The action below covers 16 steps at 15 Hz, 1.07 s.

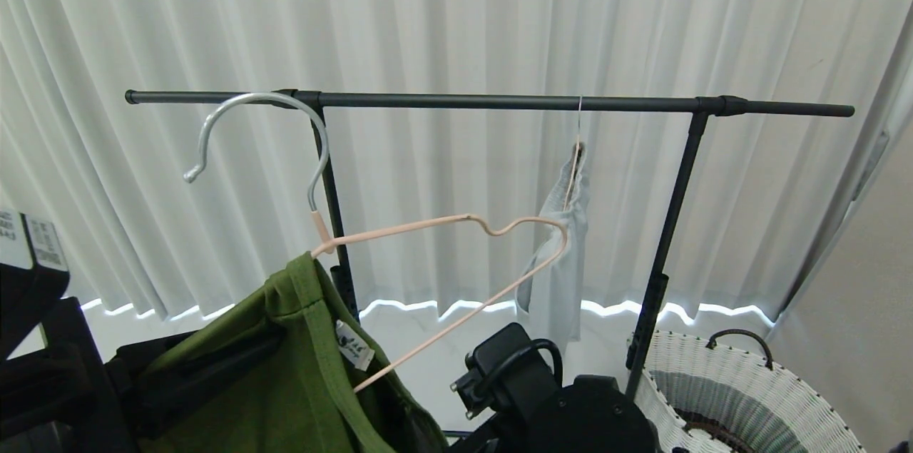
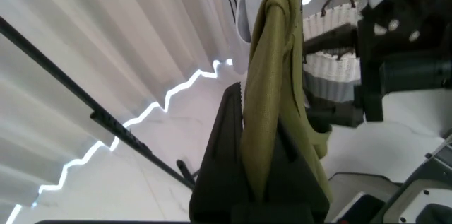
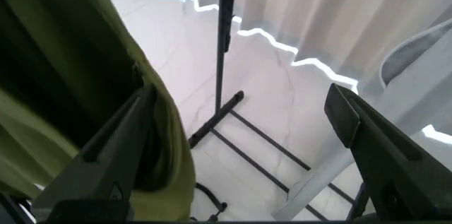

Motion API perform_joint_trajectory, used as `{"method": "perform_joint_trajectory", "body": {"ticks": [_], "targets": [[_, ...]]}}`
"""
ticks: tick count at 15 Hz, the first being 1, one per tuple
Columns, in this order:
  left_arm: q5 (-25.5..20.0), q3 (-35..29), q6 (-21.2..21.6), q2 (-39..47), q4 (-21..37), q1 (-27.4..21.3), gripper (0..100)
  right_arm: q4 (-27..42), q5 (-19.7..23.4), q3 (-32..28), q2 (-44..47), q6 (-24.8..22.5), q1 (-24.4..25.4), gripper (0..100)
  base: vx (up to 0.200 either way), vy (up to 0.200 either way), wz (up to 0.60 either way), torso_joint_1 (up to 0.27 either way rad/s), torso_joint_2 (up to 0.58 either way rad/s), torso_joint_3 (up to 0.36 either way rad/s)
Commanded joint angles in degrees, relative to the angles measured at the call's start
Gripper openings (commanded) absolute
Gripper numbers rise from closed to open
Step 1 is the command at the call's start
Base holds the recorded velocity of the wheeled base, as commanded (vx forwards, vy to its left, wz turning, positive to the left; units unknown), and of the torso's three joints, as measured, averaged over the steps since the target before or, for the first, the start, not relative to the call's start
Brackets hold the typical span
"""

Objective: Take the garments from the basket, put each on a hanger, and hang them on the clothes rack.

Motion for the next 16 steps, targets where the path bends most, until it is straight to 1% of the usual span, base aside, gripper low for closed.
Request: {"method": "perform_joint_trajectory", "body": {"ticks": [1,5,7,8,10,13,15,16], "targets": [[0.0,0.0,0.1,0.2,0.0,0.0,0,0.0,0.0,0.3,1.2,-0.1,0.8,100,0.000,0.000,0.00,0.000,0.00,0.000],[0.0,0.0,0.1,0.0,-0.1,0.0,0,0.0,-0.2,3.8,0.8,-0.4,0.2,100,0.000,0.000,0.00,0.000,0.00,0.000],[0.1,0.4,0.1,-0.3,-0.1,0.0,0,0.1,-0.2,7.1,-0.8,-2.0,-2.0,100,0.000,0.000,0.00,0.000,0.00,0.000],[0.1,0.7,0.1,-0.3,-0.1,0.0,0,0.0,-0.2,9.3,-2.1,-3.6,-4.4,100,0.000,0.000,0.00,0.000,0.00,0.000],[0.1,1.1,0.1,-0.5,0.0,0.0,0,0.1,-0.2,12.3,-4.7,-5.2,-8.9,100,0.000,0.000,0.00,0.000,0.00,0.000],[0.2,3.1,0.5,-1.3,0.0,0.0,0,0.0,-0.2,15.1,-8.5,-7.4,-15.9,100,0.000,0.000,0.00,0.000,0.00,0.000],[0.2,6.7,3.6,-3.4,0.0,0.0,0,0.0,-0.2,15.1,-10.1,-8.3,-19.4,100,0.000,0.000,0.00,0.000,0.00,0.000],[0.2,9.5,5.6,-5.0,0.0,0.0,0,0.0,-0.2,15.1,-10.9,-9.0,-21.3,100,0.000,0.000,0.00,0.000,0.00,0.000]]}}
